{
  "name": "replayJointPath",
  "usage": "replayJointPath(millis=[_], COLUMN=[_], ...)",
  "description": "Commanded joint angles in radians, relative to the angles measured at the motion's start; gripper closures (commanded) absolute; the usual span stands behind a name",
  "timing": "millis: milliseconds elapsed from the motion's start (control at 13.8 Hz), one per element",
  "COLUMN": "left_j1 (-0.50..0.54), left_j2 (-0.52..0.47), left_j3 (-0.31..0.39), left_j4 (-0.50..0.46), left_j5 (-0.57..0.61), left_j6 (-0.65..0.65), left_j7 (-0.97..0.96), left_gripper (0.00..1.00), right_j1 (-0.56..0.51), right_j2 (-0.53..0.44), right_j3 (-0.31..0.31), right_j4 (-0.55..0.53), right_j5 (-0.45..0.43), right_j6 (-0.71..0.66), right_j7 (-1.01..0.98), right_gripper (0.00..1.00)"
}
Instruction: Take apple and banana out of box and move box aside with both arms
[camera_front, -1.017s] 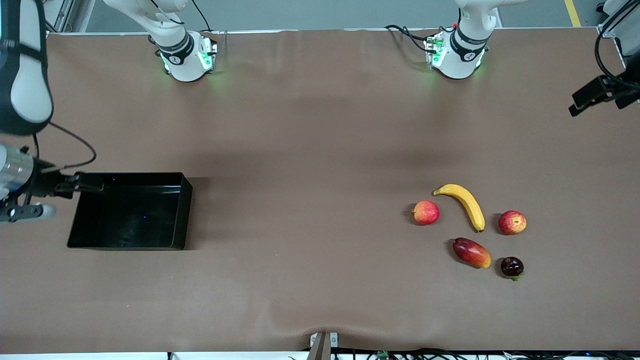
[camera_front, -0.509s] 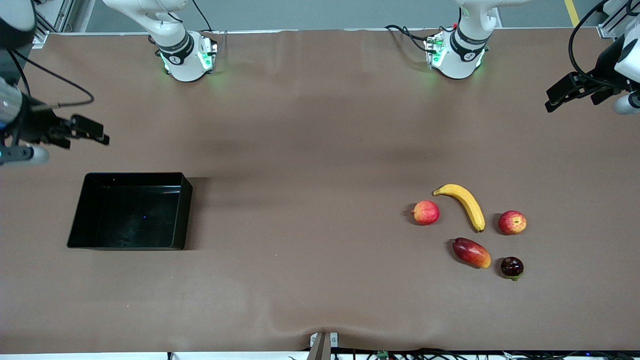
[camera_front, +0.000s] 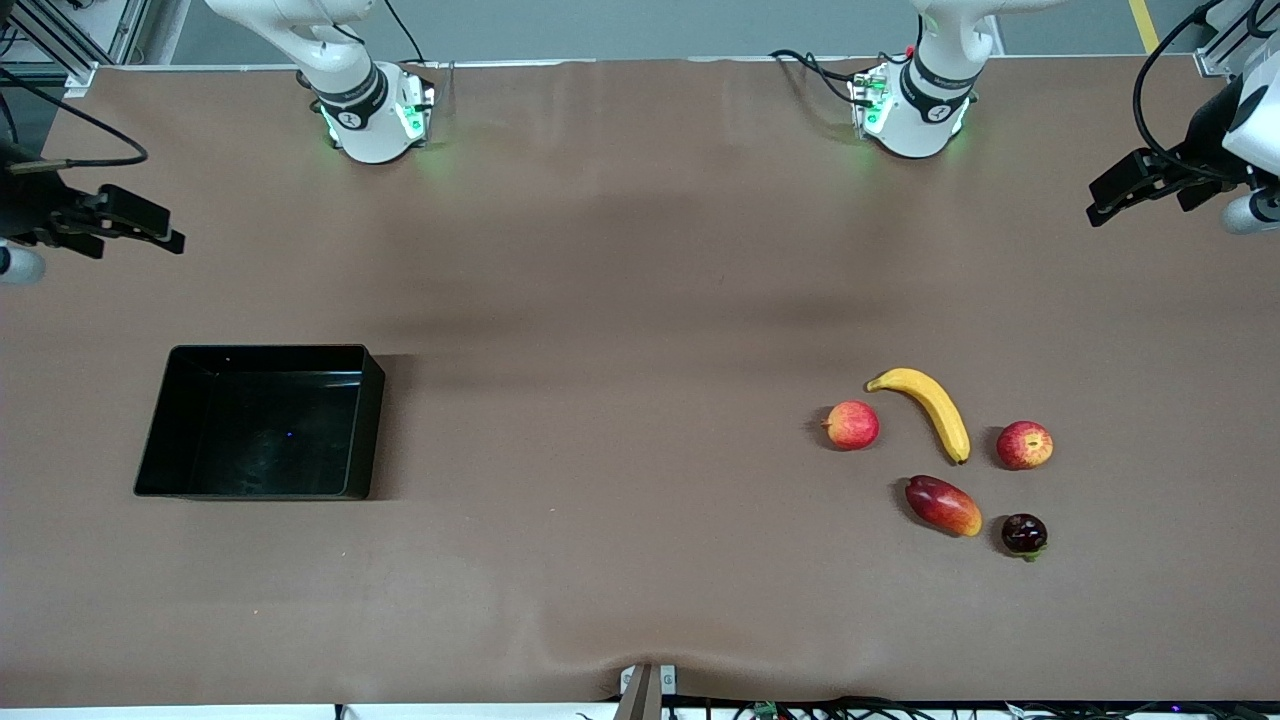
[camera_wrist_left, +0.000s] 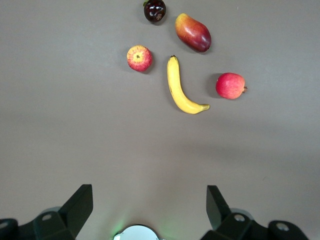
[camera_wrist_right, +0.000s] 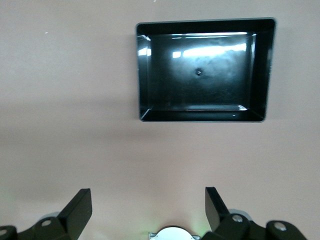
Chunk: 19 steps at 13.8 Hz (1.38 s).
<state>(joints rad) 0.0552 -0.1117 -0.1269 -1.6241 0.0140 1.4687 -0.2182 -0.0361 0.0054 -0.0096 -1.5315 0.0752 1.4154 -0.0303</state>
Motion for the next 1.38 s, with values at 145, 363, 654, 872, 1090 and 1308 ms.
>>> replayJointPath(millis=[145,363,654,872,1090,1308], left_j1=[0.006,0.008,0.008,0.011,0.012,0.012], left_j2=[-0.005,-0.005,-0.005,-0.005,-0.002,0.003], left_j3=[-0.004,-0.004,-0.004,-0.002,-0.002,-0.002], left_j4=[-0.002,-0.003,-0.003,-0.005,-0.005,-0.003], left_j5=[0.000,0.000,0.000,0.001,0.001,0.001], left_j6=[-0.001,-0.001,-0.001,-0.001,-0.001,0.002], left_j7=[-0.012,-0.012,-0.012,-0.012,-0.012,-0.012], left_gripper=[0.00,0.00,0.00,0.00,0.00,0.00], right_j1=[0.016,0.016,0.008,0.015,0.008,0.008], right_j2=[-0.008,-0.007,-0.008,-0.010,-0.010,-0.010], right_j3=[-0.016,-0.017,-0.015,-0.009,-0.013,-0.013], right_j4=[0.010,0.010,0.008,0.008,0.010,0.010], right_j5=[-0.045,-0.061,-0.066,-0.068,-0.066,-0.066], right_j6=[0.057,0.076,0.048,0.030,0.028,0.027], right_j7=[0.036,0.036,0.058,0.082,0.072,0.070], right_gripper=[0.00,0.00,0.00,0.00,0.00,0.00])
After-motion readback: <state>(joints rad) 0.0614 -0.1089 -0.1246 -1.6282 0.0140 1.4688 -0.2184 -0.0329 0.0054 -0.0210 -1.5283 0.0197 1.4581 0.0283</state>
